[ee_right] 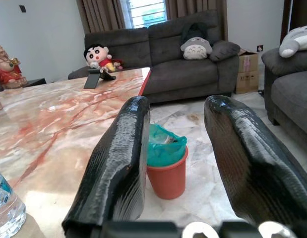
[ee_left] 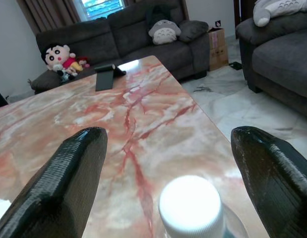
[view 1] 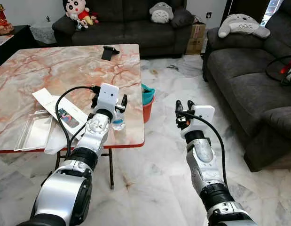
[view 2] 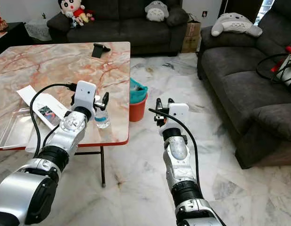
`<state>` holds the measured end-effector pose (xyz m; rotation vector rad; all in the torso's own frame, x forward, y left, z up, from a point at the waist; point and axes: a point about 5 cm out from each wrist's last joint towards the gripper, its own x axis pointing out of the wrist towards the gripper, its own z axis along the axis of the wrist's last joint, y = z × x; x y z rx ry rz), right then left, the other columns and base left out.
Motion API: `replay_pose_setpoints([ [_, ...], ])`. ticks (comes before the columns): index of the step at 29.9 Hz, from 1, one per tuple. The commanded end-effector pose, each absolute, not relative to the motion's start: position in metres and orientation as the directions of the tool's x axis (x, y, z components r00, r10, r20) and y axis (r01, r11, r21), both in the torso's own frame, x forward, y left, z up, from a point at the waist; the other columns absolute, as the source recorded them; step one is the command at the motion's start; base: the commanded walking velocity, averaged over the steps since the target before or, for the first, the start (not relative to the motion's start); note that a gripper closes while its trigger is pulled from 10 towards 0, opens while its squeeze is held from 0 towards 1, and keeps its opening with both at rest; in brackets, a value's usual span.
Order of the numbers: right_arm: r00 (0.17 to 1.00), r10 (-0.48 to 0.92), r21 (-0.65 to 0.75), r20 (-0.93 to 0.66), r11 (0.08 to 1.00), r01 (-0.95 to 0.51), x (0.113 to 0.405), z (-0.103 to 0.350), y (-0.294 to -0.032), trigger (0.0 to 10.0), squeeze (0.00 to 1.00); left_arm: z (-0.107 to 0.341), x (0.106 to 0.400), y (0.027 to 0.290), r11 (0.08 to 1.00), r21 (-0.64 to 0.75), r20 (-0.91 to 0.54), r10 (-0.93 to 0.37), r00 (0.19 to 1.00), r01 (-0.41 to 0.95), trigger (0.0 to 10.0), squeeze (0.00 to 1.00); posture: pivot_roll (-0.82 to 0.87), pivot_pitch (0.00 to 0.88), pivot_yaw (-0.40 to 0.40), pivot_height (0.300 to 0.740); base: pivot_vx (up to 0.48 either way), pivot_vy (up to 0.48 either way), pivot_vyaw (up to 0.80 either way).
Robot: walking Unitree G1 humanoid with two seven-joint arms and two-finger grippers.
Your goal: Picking trash to rubbish bin
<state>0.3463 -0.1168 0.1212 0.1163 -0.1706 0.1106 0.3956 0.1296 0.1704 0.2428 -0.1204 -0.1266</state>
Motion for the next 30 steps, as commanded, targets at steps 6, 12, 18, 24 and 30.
replay_pose_setpoints([
  [6,0.979,0.088,0.112,0.182,0.988,-0.110,0.345,0.123,-0.118,10.0,0.00,0.178,0.401,0.135,0.964,0.248,0.097,-0.123,0.988,0.096,10.0,0.00,0.16,0.000,0.038,0.740,0.000,0.000,0.00],
  [12,0.980,0.086,0.112,0.181,0.988,-0.107,0.345,0.123,-0.119,10.0,0.00,0.176,0.402,0.133,0.969,0.223,0.082,-0.126,0.989,0.105,10.0,0.00,0.16,0.000,0.038,0.740,0.000,0.000,0.00],
  [18,0.980,0.086,0.112,0.178,0.988,-0.107,0.344,0.122,-0.119,10.0,0.00,0.170,0.400,0.129,0.970,0.198,0.059,-0.155,0.986,0.141,9.9,0.00,0.16,0.000,0.040,0.740,0.000,0.000,0.00],
  [24,0.980,0.086,0.111,0.178,0.988,-0.107,0.345,0.123,-0.119,10.0,0.00,0.159,0.396,0.127,0.970,0.178,0.026,-0.174,0.984,0.166,2.0,0.00,0.16,0.000,0.045,0.740,0.000,0.000,0.00],
  [30,0.980,0.085,0.109,0.178,0.988,-0.106,0.345,0.123,-0.119,10.0,0.00,0.157,0.396,0.127,0.969,0.185,0.015,-0.171,0.985,0.165,2.1,0.00,0.16,0.000,0.047,0.740,0.000,0.000,0.00],
])
